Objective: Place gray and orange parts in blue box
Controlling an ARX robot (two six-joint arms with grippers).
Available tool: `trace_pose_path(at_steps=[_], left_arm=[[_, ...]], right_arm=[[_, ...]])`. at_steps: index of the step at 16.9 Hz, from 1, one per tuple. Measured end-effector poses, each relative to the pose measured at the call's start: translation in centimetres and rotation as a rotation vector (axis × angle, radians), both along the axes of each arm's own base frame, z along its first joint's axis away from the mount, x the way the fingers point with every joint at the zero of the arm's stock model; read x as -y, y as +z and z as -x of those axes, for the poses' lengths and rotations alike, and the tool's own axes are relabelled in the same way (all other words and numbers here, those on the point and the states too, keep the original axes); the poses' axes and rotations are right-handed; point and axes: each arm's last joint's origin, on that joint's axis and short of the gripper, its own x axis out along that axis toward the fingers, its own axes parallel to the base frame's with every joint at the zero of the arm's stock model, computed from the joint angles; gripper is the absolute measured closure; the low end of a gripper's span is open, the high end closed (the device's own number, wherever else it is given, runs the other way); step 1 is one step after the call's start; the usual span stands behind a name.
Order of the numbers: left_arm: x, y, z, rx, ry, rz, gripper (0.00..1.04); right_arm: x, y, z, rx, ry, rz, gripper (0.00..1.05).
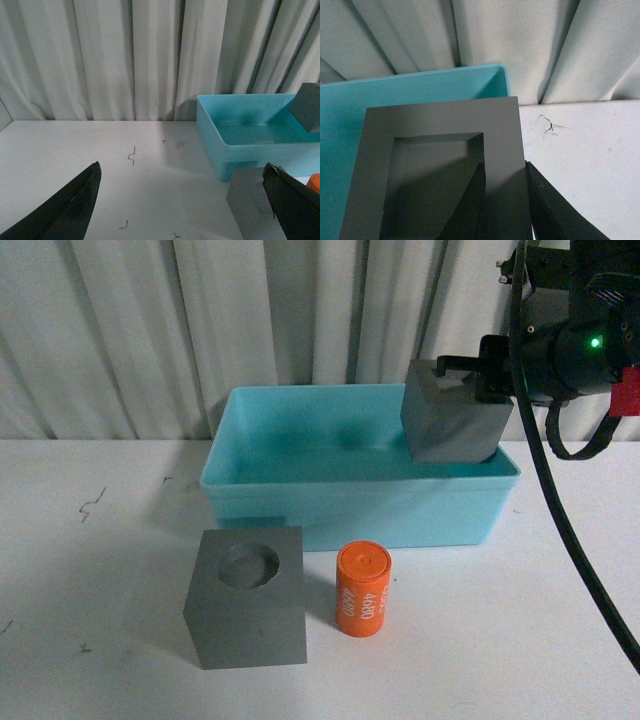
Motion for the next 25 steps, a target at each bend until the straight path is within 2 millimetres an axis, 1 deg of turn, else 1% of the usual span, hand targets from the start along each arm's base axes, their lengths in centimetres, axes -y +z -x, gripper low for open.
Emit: trace_pose_path(at_steps=[3, 5, 6, 7, 8, 9, 10, 11, 12, 13, 14, 15, 16, 17, 18, 19, 20, 21, 22, 23, 24, 25], left_arm=[[0.0, 0.0, 0.0, 0.000, 0.000, 0.000, 0.07], [0.0, 0.0, 0.0, 0.000, 0.000, 0.000, 0.07], [0.0, 0.0, 0.0, 0.000, 0.000, 0.000, 0.07], [0.0, 0.0, 0.0, 0.000, 0.000, 0.000, 0.07], [0.0, 0.0, 0.0, 0.000, 0.000, 0.000, 0.07], [0.0, 0.0, 0.0, 0.000, 0.000, 0.000, 0.07], [0.0, 0.0, 0.0, 0.000, 0.000, 0.000, 0.07], [0.0, 0.0, 0.0, 0.000, 0.000, 0.000, 0.07], [0.0, 0.0, 0.0, 0.000, 0.000, 0.000, 0.07], [0.0, 0.0, 0.0, 0.000, 0.000, 0.000, 0.07], [0.0, 0.0, 0.0, 0.000, 0.000, 0.000, 0.07], [0.0, 0.0, 0.0, 0.000, 0.000, 0.000, 0.07], [0.0, 0.0, 0.0, 0.000, -0.001, 0.000, 0.07], [0.0, 0.0, 0.0, 0.000, 0.001, 0.000, 0.07], [0.0, 0.0, 0.0, 0.000, 0.002, 0.000, 0.07], [0.0, 0.0, 0.0, 0.000, 0.001, 0.000, 0.07], [0.0, 0.0, 0.0, 0.000, 0.000, 0.000, 0.07], [0.0, 0.0, 0.0, 0.000, 0.000, 0.000, 0.07], [0.0, 0.0, 0.0, 0.000, 0.000, 0.000, 0.07], [0.0, 0.0, 0.0, 0.000, 0.000, 0.000, 0.07], [0.0, 0.0, 0.0, 0.000, 0.000, 0.000, 0.07], [0.0, 0.0, 0.0, 0.000, 0.001, 0.000, 0.07]], right_arm=[[0.0, -1.1, 0.0, -0.059, -0.014, 0.018, 0.86], [0.1, -1.3, -0.1, -0.066, -0.021, 0.022, 0.70], [0.1, -0.7, -0.1, -0.050, -0.037, 0.027, 0.57], [0.2, -0.1, 0.0, -0.031, -0.045, 0.026, 0.50], [0.5, 1.5, 0.5, 0.033, -0.063, 0.020, 0.39], [1.0, 3.2, 1.5, 0.085, -0.074, 0.011, 0.30], [1.7, 5.4, 3.0, 0.141, -0.087, -0.001, 0.20], [2.9, 8.3, 5.5, 0.229, -0.084, -0.042, 0.09], [4.2, 10.7, 8.6, 0.269, -0.090, -0.094, 0.05], [5.0, 11.6, 11.6, 0.274, -0.103, -0.126, 0.08], [5.5, 11.6, 14.5, 0.265, -0.125, -0.134, 0.07], [5.6, 11.0, 16.6, 0.254, -0.124, -0.140, 0.06], [5.6, 10.9, 16.5, 0.254, -0.125, -0.145, 0.06], [5.6, 10.5, 16.3, 0.264, -0.126, -0.140, 0.08], [5.8, 9.6, 17.1, 0.396, -0.105, -0.071, 0.22], [6.0, 8.3, 18.9, 0.436, -0.087, -0.005, 0.35], [6.3, 7.8, 20.0, 0.455, -0.084, 0.023, 0.44], [7.0, 6.8, 22.0, 0.476, -0.096, 0.054, 0.64], [7.1, 6.1, 22.9, 0.466, -0.094, 0.056, 0.73], [7.4, 5.0, 24.0, 0.447, -0.079, 0.061, 0.86], [8.0, 4.4, 24.8, 0.442, -0.071, 0.066, 0.97], [8.4, 4.0, 25.6, 0.446, -0.092, 0.073, 1.03]])
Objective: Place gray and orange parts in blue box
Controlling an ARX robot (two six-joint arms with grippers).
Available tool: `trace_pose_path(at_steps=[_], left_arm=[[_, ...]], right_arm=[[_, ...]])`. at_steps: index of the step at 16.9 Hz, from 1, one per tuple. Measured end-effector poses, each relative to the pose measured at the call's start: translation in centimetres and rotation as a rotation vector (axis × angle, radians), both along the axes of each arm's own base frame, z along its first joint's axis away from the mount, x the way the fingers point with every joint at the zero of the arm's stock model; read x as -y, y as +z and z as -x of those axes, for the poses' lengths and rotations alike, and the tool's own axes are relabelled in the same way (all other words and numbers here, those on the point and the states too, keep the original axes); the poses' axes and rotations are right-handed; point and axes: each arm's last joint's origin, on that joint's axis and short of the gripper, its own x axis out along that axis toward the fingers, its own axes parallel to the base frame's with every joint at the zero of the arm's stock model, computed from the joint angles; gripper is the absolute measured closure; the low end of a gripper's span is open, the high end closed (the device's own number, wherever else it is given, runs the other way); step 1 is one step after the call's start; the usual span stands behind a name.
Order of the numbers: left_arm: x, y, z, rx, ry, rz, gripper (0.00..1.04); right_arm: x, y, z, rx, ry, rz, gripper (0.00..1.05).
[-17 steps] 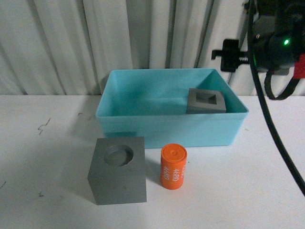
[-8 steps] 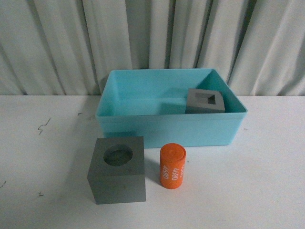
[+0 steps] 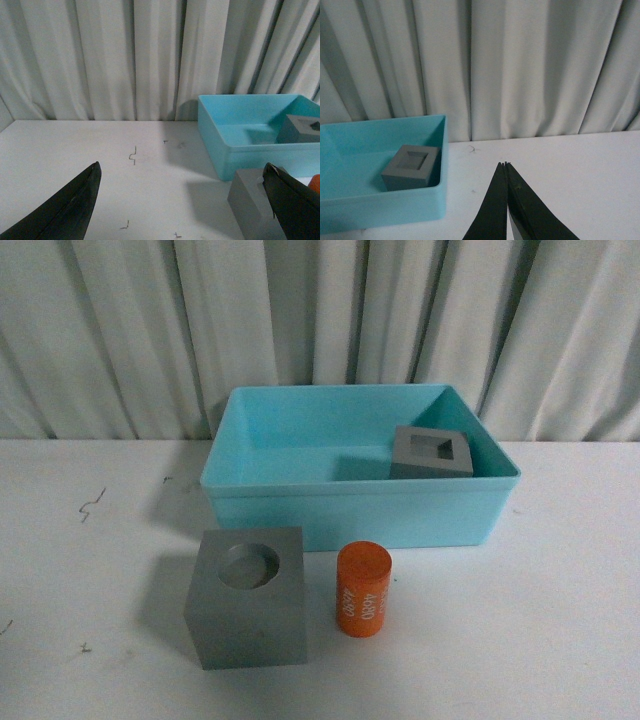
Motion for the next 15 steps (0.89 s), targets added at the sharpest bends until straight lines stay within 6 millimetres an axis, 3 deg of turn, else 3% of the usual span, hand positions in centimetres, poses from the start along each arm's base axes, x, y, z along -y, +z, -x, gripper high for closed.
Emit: trace_pose_path(at_steps=[4, 11, 12, 15], left_arm=[[0.0, 0.0, 0.0, 0.000, -0.001, 0.000, 0.07], [0.0, 0.0, 0.0, 0.000, -0.001, 0.000, 0.07], [0.0, 0.0, 0.0, 0.000, -0.001, 0.000, 0.07], [0.0, 0.0, 0.0, 0.000, -0.001, 0.000, 0.07]], right_arm=[[0.0, -1.4, 2.8, 0.001, 0.002, 0.001, 1.03], [0.0, -2.2, 4.7, 0.005, 0.002, 0.001, 1.03], [0.0, -2.7, 5.8, 0.002, 0.003, 0.001, 1.03], [0.0, -3.8, 6.7, -0.014, 0.003, 0.002, 1.03]])
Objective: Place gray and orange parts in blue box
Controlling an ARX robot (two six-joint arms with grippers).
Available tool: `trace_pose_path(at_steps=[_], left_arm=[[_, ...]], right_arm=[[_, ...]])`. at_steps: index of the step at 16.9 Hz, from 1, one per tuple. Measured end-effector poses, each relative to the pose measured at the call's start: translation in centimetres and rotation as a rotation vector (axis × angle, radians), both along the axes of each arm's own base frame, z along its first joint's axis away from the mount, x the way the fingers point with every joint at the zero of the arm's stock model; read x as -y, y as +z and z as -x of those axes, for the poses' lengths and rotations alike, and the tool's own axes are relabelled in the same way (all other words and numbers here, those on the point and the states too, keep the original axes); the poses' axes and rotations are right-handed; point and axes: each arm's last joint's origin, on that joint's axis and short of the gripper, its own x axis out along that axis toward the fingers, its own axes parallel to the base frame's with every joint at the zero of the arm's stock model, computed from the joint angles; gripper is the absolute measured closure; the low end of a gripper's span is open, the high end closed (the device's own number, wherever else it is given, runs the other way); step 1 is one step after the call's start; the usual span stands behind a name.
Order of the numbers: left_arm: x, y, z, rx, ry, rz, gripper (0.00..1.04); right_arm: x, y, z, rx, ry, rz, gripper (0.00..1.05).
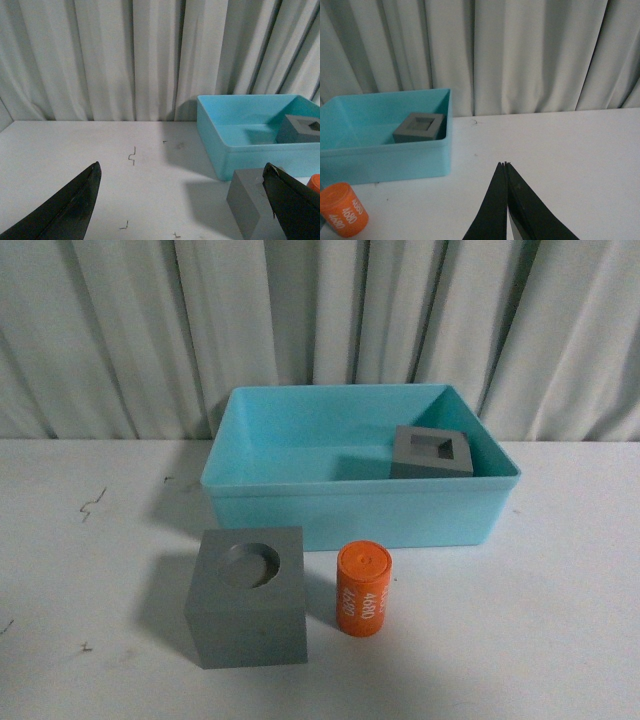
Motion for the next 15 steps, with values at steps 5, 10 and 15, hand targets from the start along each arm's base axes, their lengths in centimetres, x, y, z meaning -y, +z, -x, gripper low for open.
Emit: trace_pose_path(at_steps=[5, 10, 15], left_arm=[[0.0, 0.0, 0.0, 0.000, 0.000, 0.000, 0.07], [0.0, 0.0, 0.0, 0.000, 0.000, 0.000, 0.07], [0.0, 0.0, 0.0, 0.000, 0.000, 0.000, 0.07]], right_arm=[[0.0, 0.5, 1.2, 0.032, 0.000, 0.000, 1.03], [0.0, 0.6, 1.9, 0.035, 0.000, 0.000, 1.03], [0.0, 0.6, 2.4, 0.036, 0.000, 0.000, 1.03]])
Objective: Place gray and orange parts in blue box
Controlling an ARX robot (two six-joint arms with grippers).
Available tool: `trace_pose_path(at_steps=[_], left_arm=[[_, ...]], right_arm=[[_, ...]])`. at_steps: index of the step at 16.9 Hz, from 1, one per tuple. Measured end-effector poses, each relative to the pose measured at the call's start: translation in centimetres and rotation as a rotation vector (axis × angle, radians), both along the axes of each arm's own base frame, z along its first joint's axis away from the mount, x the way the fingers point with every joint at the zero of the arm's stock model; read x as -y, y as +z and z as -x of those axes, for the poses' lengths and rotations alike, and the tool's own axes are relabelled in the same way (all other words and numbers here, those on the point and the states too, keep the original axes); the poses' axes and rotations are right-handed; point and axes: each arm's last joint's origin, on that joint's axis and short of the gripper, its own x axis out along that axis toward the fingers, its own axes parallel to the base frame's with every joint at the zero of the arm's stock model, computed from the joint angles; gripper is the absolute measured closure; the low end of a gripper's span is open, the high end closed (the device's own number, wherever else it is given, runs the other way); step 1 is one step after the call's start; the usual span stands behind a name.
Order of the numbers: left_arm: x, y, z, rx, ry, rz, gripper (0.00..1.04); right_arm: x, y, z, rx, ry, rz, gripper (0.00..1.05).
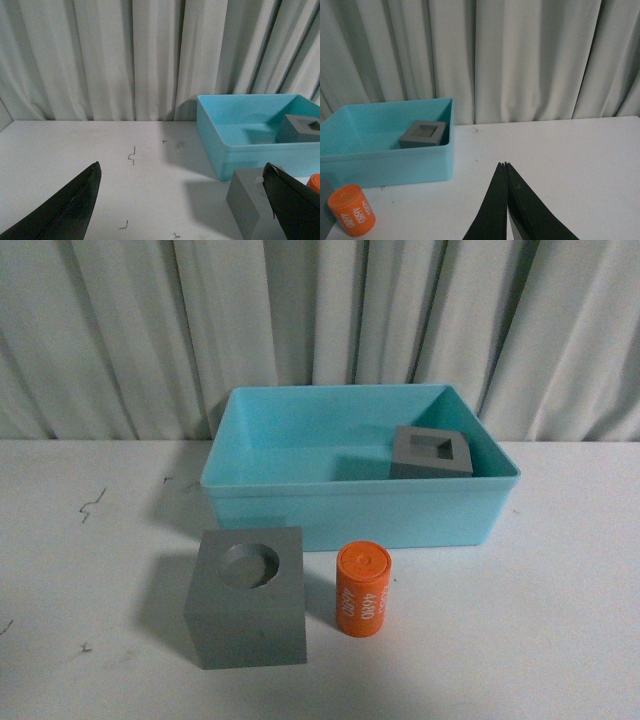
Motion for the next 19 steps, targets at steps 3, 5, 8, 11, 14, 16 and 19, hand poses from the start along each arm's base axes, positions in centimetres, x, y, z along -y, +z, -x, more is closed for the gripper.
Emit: trace_pose_path(at_steps=[3, 5, 8, 11, 14, 16, 19], left_arm=[[0.0, 0.0, 0.0, 0.000, 0.000, 0.000, 0.07], [0.0, 0.0, 0.0, 0.000, 0.001, 0.000, 0.07], [0.0, 0.0, 0.0, 0.000, 0.000, 0.000, 0.07], [0.0, 0.0, 0.0, 0.000, 0.000, 0.000, 0.07], [0.3, 0.2, -0.3, -0.386, 0.024, 0.117, 0.07], [1.1, 1.4, -2.2, -0.574, 0.023, 0.240, 0.07], [4.1, 3.2, -7.0, -0.590, -0.078, 0.304, 0.07]], right_arm=[[0.0, 0.0, 0.3, 0.000, 0.000, 0.000, 1.03], [0.0, -0.6, 1.2, -0.038, 0.002, 0.000, 1.03], [0.0, -0.3, 1.4, -0.008, 0.002, 0.001, 0.78], [0.0, -0.3, 1.4, -0.008, 0.002, 0.001, 0.51], [0.0, -0.3, 1.4, -0.008, 0.002, 0.001, 0.22], [0.0, -0.3, 1.4, -0.007, 0.003, 0.001, 0.07], [0.0, -0.3, 1.4, -0.008, 0.003, 0.001, 0.07]])
